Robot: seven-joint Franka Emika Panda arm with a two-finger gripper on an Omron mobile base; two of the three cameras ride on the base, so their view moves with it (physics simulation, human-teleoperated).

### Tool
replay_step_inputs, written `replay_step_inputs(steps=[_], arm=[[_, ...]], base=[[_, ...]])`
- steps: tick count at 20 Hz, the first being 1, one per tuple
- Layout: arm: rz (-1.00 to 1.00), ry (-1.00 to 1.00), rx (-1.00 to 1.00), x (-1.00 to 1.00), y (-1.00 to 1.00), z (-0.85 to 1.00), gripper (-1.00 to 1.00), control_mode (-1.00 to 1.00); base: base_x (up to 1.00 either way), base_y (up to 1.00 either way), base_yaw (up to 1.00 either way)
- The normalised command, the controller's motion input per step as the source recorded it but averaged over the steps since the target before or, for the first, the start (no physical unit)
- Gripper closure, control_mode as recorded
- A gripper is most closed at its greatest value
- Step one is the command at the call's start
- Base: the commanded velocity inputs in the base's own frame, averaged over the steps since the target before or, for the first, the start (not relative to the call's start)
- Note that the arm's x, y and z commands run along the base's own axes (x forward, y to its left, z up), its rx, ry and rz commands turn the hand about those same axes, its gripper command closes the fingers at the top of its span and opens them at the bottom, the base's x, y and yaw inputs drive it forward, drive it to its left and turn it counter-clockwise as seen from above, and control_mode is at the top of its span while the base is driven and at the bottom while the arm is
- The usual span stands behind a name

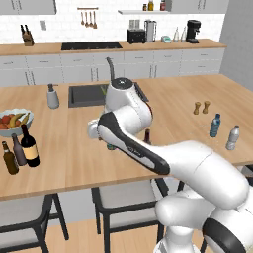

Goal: Move the plastic bottles in the middle to the plastics group, and the glass bottles in the middle to the glass group.

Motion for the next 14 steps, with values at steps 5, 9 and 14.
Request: replay_step_inputs(steps=[5,9,14], arm=[[-0.11,0.00,-0.15,-0.62,-1.00,0.00,-1.00,-1.00],[-0.17,0.00,-0.09,-0.03,-1.00,0.12,-1.00,-1.00],[-0.22,0.00,0.04,0.09,-1.00,0.16,-1.00,-1.00]], base=[[0.00,0.00,0.00],[0.00,0.00,0.00],[0.00,0.00,0.00]])
